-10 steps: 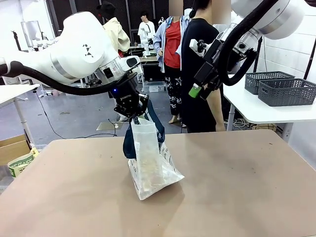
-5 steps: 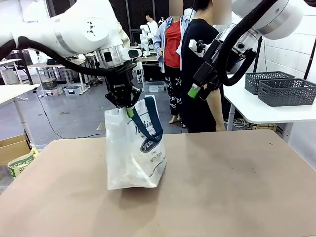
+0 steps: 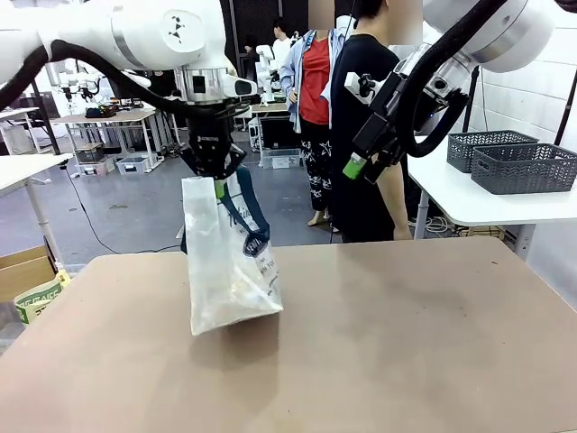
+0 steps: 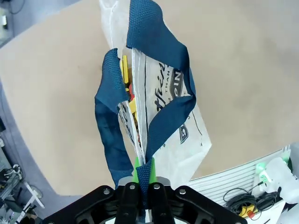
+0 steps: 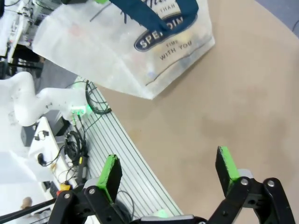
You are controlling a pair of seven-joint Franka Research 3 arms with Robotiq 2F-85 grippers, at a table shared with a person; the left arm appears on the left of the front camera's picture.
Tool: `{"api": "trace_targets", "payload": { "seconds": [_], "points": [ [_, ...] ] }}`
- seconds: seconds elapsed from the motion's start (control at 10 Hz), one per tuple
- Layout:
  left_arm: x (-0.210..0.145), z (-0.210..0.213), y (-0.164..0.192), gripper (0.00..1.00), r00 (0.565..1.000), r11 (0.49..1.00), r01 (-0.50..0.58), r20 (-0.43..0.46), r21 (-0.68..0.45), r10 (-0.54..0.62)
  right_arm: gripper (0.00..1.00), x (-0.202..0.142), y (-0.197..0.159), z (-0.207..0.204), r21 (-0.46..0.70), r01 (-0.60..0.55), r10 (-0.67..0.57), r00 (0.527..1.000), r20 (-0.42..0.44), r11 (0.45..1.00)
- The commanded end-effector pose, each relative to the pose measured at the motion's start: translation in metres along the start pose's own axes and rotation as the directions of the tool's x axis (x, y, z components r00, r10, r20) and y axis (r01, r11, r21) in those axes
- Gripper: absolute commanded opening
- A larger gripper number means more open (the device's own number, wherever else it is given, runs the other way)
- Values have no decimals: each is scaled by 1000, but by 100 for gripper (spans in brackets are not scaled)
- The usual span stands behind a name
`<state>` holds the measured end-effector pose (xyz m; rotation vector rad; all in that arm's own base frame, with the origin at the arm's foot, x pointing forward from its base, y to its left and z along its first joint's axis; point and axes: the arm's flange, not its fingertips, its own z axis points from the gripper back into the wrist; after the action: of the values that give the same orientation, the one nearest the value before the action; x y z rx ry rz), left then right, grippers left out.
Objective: Transfer purchased items from the store into the shopping bag.
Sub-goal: Move the Reusable shopping bag to the right side of the table.
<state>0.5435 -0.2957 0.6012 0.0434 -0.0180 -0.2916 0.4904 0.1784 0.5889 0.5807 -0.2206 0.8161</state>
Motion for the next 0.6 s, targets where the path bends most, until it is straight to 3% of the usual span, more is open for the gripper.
{"api": "trace_targets", "payload": {
  "seconds": [0.0,0.2,0.5],
  "points": [
    [-3,27,15,0,999,999,-40,27,33,40,100,0,1,-1,1,15,-15,1000,-7,1000],
    [-15,36,38,0,1000,999,-22,7,27,22,100,0,1,-1,1,15,-15,1000,-7,1000],
    [-30,42,75,0,997,996,-77,21,45,76,100,0,1,-1,1,15,-15,1000,-7,1000]
  ]
}}
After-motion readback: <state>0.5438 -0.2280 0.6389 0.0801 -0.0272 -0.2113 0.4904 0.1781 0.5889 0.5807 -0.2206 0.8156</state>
